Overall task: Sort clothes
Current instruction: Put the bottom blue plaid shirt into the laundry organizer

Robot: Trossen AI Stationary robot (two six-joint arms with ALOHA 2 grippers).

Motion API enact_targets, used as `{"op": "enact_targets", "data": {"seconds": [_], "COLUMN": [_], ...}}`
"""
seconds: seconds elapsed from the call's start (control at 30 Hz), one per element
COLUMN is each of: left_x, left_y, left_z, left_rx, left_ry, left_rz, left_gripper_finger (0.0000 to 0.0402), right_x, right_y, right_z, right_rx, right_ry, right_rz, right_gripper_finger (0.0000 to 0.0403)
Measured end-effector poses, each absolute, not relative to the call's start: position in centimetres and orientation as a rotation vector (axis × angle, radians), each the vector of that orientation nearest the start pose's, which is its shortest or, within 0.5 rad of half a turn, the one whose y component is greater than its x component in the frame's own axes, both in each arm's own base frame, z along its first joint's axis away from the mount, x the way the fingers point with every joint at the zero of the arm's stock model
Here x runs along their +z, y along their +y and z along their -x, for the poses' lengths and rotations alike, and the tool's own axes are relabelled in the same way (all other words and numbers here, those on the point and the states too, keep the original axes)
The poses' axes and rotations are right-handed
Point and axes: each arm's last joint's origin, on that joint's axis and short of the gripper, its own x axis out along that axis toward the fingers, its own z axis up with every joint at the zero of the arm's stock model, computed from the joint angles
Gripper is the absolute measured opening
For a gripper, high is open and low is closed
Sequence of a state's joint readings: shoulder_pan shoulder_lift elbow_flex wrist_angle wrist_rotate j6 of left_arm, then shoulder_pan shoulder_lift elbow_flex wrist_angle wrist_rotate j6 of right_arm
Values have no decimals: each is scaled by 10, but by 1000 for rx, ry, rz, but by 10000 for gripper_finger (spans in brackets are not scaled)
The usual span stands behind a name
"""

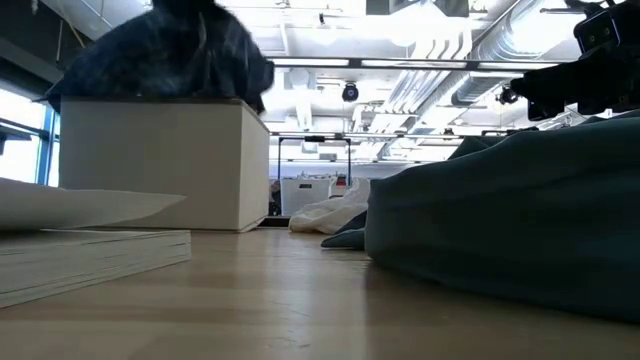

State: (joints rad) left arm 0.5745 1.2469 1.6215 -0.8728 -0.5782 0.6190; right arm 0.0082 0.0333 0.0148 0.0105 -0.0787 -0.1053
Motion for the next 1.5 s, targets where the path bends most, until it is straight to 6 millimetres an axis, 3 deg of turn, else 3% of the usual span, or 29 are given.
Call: {"op": "enact_targets", "data": {"seconds": [0.17, 0.37, 0.5, 0.7, 0.83, 0.9, 1.0, 1.2, 1.3, 1.4, 1.5], "left_x": [393, 325, 280, 211, 189, 193, 215, 295, 333, 366, 391], "left_y": [161, 223, 257, 285, 291, 291, 284, 246, 223, 210, 210], "left_z": [-190, -199, -205, -215, -219, -221, -221, -214, -207, -204, -209], "left_rx": [891, 963, 867, 729, 729, 720, 696, 631, 637, 705, 798], "left_ry": [1020, 1227, 1304, 1456, 1544, 1558, 1563, 1501, 1478, 1341, 1091], "left_rz": [-265, -101, 37, 187, 184, 175, 180, 235, 164, 44, -54], "left_gripper_finger": [8, 10, 11, 13, 25, 41, 73, 129, 141, 144, 143], "right_x": [167, 167, 167, 167, 167, 167, 167, 167, 167, 167, 167], "right_y": [3, 3, 3, 3, 3, 3, 3, 3, 3, 3, 3], "right_z": [-99, -99, -99, -99, -99, -99, -99, -99, -99, -99, -99], "right_rx": [88, 87, 87, 87, 87, 87, 87, 87, 87, 87, 87], "right_ry": [3, 3, 4, 4, 4, 3, 4, 3, 3, 3, 3], "right_rz": [105, 105, 105, 105, 105, 105, 105, 105, 105, 105, 105], "right_gripper_finger": [99, 99, 99, 99, 99, 99, 99, 99, 99, 99, 99]}}
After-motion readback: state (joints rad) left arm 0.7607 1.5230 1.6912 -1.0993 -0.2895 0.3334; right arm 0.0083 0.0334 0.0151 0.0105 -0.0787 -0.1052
